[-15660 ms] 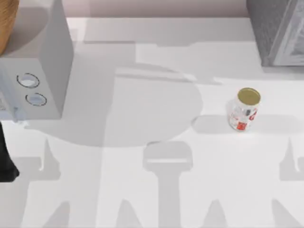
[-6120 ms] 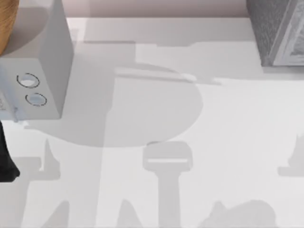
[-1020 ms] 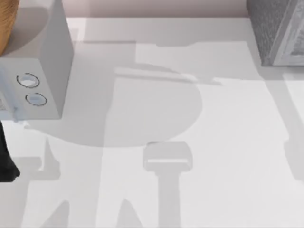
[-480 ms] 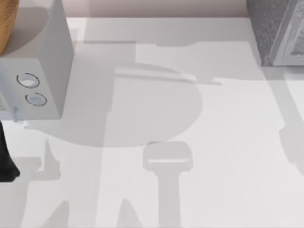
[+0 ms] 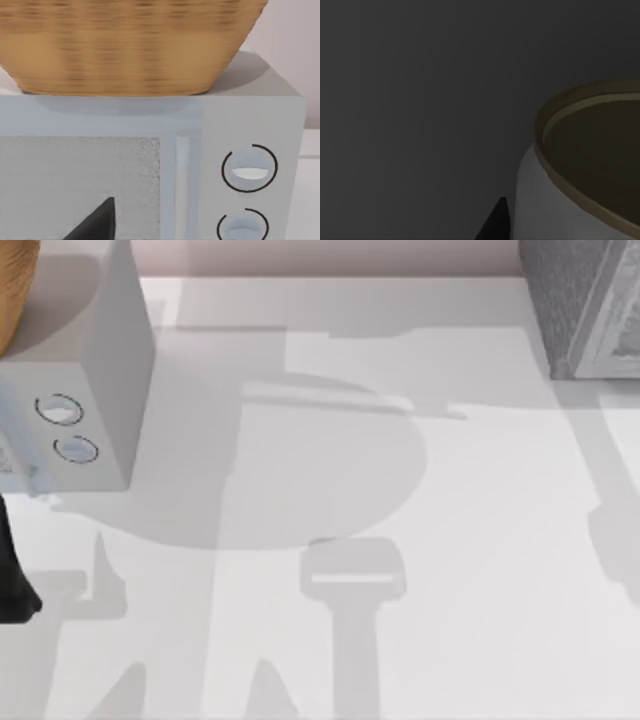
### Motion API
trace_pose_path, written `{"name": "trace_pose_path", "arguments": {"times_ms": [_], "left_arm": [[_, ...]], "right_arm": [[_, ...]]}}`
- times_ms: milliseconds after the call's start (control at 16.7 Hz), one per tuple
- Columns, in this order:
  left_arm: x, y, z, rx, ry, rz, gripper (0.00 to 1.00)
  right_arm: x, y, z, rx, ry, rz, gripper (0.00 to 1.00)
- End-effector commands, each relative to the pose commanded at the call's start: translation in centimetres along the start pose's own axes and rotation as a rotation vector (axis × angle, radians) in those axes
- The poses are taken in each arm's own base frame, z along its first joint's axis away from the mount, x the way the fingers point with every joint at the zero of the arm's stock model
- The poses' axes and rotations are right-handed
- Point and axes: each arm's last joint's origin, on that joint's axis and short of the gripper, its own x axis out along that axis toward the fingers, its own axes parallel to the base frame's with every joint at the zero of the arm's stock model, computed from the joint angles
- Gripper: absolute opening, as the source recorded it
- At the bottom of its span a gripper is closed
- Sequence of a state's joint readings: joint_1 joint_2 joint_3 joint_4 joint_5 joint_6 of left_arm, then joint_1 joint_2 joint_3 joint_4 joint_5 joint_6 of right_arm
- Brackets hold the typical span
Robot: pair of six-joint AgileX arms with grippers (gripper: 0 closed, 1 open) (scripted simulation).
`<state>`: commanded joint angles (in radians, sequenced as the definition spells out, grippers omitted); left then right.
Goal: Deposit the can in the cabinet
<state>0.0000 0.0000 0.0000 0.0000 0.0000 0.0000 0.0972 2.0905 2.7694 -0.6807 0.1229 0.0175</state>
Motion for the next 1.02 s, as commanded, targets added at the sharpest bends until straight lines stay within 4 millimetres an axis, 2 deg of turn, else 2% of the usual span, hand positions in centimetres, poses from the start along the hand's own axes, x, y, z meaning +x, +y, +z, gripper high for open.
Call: {"name": "trace_pose_path", "arguments": {"times_ms": [660, 1020], "left_arm": [[0.00, 0.00, 0.00, 0.000, 0.000, 0.000, 1.00], [0.00, 0.00, 0.00, 0.000, 0.000, 0.000, 1.00]], "right_arm": [[0.00, 0.00, 0.00, 0.000, 0.000, 0.000, 0.98], [0.00, 0.00, 0.00, 0.000, 0.000, 0.000, 1.00]]}}
